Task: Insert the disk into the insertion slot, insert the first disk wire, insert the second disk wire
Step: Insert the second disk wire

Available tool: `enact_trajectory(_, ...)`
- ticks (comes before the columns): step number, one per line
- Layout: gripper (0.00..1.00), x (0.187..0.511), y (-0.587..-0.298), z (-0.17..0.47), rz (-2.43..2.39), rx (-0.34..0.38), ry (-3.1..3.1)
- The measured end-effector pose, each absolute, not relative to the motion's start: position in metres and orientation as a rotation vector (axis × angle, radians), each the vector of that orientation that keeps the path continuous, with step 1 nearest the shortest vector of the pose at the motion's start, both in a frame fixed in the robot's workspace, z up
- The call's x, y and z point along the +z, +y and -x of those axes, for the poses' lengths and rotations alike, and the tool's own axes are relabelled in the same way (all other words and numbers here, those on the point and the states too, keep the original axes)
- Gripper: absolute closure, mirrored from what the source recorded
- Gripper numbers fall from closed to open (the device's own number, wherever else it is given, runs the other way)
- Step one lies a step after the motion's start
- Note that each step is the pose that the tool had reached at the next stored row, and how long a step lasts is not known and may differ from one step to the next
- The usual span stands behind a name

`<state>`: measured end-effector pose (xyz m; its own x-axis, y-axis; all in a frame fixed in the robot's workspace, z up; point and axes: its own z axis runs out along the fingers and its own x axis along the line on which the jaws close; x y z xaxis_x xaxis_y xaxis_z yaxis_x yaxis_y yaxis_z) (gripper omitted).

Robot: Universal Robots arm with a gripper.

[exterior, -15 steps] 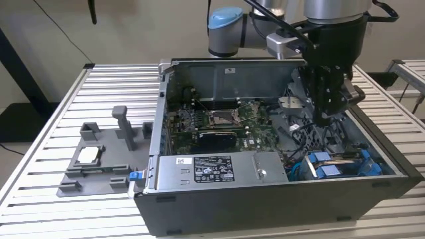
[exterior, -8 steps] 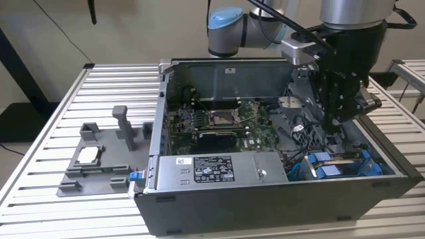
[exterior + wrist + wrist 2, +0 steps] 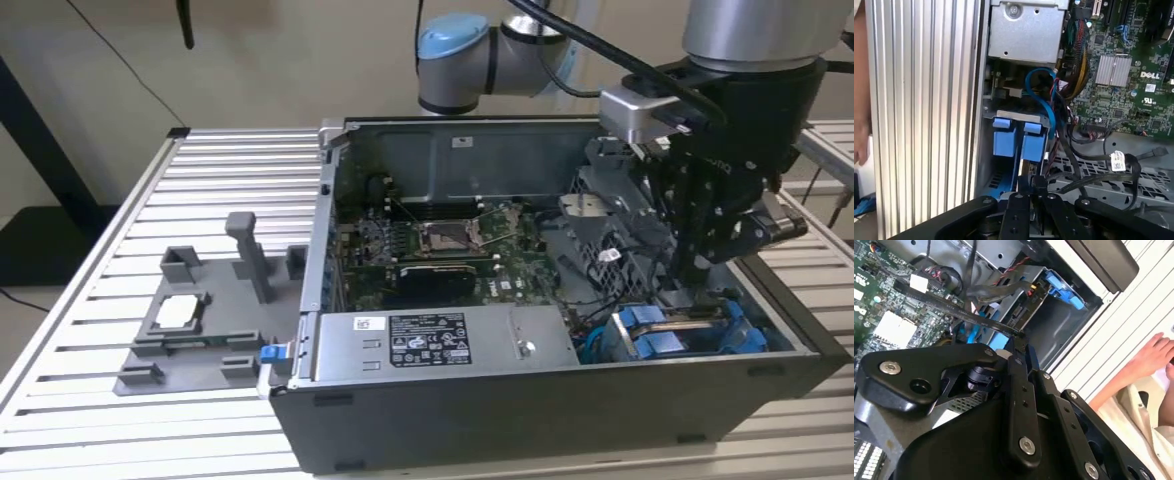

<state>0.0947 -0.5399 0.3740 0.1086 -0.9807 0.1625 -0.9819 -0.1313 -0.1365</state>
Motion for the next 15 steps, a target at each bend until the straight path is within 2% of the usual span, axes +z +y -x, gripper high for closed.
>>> enact_trajectory(11, 0.84, 0.3670, -0.5491, -0.1040, -2.326, 0.284, -2.057)
enact_trajectory(15, 0.84, 0.3659, -0.5496, -0.1041, -2.348, 0.235, -2.095)
